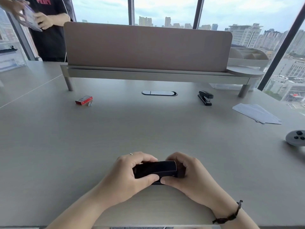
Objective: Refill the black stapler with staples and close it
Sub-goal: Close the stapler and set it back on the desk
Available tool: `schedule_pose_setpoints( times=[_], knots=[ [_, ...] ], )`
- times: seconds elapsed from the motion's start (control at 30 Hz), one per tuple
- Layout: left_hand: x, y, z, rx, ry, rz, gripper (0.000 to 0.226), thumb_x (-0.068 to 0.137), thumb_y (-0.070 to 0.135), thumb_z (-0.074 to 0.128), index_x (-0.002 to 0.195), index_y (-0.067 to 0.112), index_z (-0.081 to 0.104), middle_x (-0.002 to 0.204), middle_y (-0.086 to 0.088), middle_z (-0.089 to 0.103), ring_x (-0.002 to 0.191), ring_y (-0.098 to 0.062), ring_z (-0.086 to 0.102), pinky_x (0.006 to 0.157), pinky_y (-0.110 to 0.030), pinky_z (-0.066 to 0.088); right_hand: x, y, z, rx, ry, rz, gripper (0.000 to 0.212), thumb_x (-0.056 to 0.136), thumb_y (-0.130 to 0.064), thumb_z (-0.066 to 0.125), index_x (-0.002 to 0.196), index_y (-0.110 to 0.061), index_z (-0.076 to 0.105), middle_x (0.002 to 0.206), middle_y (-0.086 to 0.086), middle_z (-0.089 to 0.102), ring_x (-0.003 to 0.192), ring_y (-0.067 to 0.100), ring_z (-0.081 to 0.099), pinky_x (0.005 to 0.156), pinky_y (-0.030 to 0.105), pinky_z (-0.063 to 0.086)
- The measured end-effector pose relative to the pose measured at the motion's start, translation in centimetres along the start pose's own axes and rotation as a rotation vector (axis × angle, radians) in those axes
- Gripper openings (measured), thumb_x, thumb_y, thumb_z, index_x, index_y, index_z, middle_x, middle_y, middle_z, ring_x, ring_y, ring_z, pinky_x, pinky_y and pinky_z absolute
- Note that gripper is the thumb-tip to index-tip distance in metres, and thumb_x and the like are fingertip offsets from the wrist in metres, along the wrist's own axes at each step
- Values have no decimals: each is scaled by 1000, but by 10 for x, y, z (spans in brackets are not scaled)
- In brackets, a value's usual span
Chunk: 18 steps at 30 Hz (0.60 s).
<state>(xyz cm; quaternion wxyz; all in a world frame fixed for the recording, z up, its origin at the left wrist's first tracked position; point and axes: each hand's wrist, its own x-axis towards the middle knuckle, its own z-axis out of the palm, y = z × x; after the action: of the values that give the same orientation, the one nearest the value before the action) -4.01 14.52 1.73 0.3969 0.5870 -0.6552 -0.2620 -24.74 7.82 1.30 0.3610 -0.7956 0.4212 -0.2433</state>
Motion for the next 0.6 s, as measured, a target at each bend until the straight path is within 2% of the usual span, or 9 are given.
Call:
schedule_pose_setpoints(
  times=[0.1, 0.23, 0.43, 0.6],
  knots=[
    [0, -3, 1, 4, 4, -6, 28, 76, 21, 83, 99, 36, 74, 95, 19, 75, 90, -5, 69, 74, -10, 49, -3, -2, -3, 121, -16, -36, 33, 69, -34, 82, 96, -31, 62, 87, -3, 75, 80, 18, 71, 77, 40, 58],
    [0, -3, 2, 35, -14, 15, 25, 78, 24, 81, 99, 35, 73, 94, 15, 74, 93, -8, 68, 74, -12, 49, -4, 1, -6, 250, 1, -75, 21, 77, -34, 78, 94, -28, 68, 91, 5, 76, 86, 30, 72, 83, 56, 56],
    [0, -5, 4, 51, -48, 27, 24, 80, 28, 79, 101, 37, 71, 95, 10, 72, 92, -13, 67, 76, -29, 53, -3, 5, -6, 183, -17, -25, 20, 75, -32, 81, 92, -28, 71, 87, 0, 77, 82, 20, 73, 82, 47, 57],
    [0, -6, 4, 75, -53, 47, 23, 80, 29, 78, 101, 36, 70, 95, 11, 71, 92, -12, 66, 77, -28, 52, -3, 6, -6, 166, -12, -27, 21, 75, -32, 82, 92, -30, 71, 89, 1, 78, 83, 21, 73, 83, 46, 57]
  ],
)
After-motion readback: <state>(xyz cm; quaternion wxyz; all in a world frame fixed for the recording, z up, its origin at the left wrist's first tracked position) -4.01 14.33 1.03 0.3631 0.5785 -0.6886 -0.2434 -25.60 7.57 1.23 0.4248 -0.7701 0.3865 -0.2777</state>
